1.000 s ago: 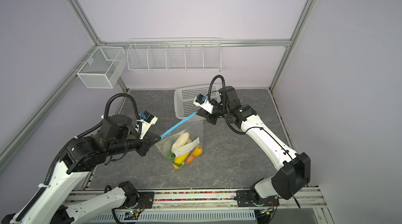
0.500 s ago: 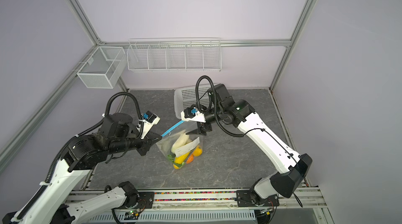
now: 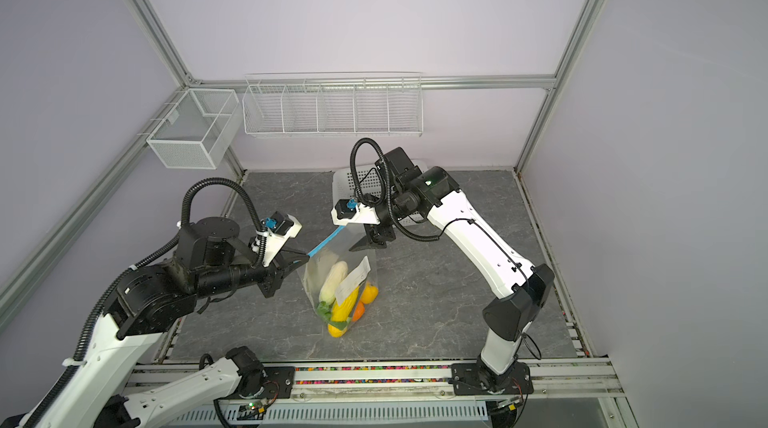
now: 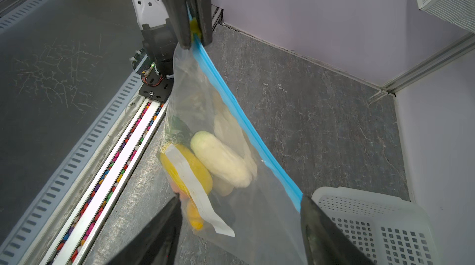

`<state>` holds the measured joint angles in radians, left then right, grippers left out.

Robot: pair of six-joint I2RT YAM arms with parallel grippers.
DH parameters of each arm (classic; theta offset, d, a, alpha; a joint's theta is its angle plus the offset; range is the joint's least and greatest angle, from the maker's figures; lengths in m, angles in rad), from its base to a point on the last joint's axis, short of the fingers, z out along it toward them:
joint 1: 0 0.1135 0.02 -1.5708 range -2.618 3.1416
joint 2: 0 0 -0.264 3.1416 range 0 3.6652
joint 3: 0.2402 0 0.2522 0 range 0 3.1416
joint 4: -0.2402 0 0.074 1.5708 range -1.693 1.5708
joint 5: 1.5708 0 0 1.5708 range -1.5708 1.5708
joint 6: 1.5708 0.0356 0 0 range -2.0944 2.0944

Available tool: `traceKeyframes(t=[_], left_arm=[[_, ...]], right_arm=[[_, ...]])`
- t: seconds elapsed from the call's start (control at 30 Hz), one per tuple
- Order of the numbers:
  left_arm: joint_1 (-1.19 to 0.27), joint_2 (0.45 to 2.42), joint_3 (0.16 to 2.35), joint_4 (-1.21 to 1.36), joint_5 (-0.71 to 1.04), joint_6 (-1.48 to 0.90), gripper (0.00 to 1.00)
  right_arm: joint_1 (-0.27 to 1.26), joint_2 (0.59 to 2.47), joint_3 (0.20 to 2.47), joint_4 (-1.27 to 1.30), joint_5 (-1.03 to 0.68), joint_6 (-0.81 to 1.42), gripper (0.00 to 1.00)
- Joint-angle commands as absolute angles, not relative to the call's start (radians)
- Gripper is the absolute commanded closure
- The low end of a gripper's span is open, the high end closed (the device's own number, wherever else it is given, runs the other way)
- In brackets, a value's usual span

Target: Place the food in the zip-top bag and seal the zipper

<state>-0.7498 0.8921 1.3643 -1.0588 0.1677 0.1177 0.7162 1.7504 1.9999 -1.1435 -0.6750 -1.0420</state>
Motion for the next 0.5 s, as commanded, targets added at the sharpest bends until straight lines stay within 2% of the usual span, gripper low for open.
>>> traceKeyframes(t=[0.0, 0.17, 0.4, 0.47], left_arm=[[-0.745, 0.884, 1.381, -1.034, 0.193, 0.159, 1.00], [-0.746, 0.876, 1.371, -1.030, 0.207, 0.163, 1.00], [-0.745, 0.867, 1.352, -1.024, 0.196, 0.165, 1.00], [-0.745, 0.865, 1.348, -1.020, 0.197, 0.164, 1.00]], right_arm=[[0.721, 1.769, 2.047, -1.199, -0.678, -1.081, 0.28], [0.725, 1.788, 2.078, -1.193, -0.678, -1.088, 0.31], [0.739, 1.869, 2.176, -1.249, -0.680, -1.158, 0.49], [0.744, 1.903, 2.220, -1.284, -0.675, -1.177, 0.51]])
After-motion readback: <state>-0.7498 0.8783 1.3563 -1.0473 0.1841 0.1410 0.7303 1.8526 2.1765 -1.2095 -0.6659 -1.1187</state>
